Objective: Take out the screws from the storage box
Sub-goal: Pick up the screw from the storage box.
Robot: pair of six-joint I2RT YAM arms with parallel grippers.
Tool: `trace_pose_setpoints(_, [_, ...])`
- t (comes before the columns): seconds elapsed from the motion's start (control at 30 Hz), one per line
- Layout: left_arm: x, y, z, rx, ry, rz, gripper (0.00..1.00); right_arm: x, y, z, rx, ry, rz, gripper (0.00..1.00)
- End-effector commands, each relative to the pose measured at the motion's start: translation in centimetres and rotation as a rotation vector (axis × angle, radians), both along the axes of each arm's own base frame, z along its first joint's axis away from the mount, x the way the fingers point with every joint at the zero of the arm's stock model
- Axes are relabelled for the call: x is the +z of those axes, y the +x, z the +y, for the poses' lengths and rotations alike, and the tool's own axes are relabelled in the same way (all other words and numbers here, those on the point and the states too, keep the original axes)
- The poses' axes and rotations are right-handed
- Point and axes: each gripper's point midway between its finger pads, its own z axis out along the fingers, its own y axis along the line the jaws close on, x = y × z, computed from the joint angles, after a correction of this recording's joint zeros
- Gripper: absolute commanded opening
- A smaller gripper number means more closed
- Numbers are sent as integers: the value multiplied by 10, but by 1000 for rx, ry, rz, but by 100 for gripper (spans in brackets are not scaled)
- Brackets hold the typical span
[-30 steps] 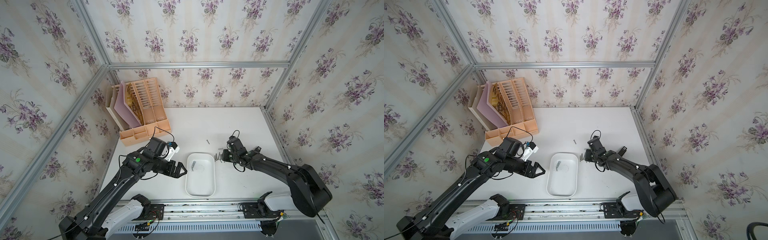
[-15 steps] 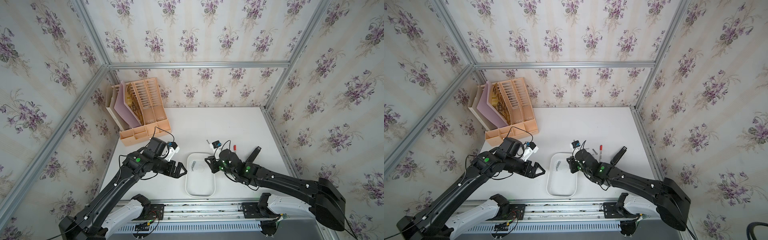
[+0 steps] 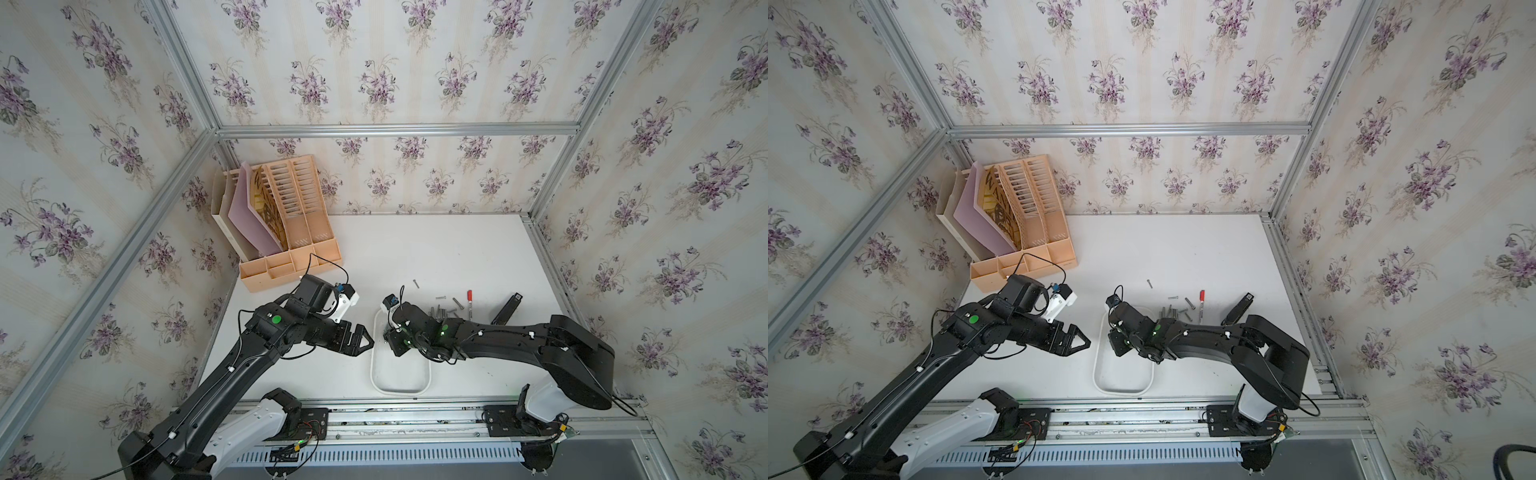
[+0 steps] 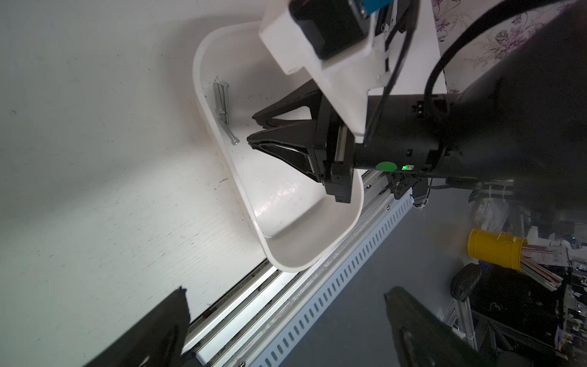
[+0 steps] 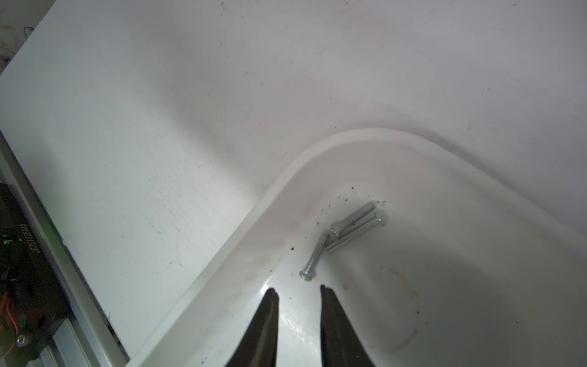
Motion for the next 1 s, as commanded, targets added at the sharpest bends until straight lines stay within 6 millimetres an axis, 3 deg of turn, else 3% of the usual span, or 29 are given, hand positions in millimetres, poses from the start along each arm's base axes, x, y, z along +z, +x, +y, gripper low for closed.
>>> trace_pose_setpoints(0.0, [2,-1,1,-1,3,-3,99,-11,-5,2,23,-36,38,28])
trace_pose_setpoints(0.4, [2,-1,1,-3,3,-7,99,-54,4,-1,-20,-207,91,26])
trace_pose_setpoints(0.57, [2,-1,1,-3,3,-4,99,-62,6,-3,-33,-247,94,23])
trace_pose_setpoints(0.7, [2,-1,1,-3,3,-5,99,-63,6,-3,-31,-249,98,11])
trace_pose_setpoints(0.97, [2,-2,1,-5,4,-2,100,-42,7,-3,-30,-180,70,5])
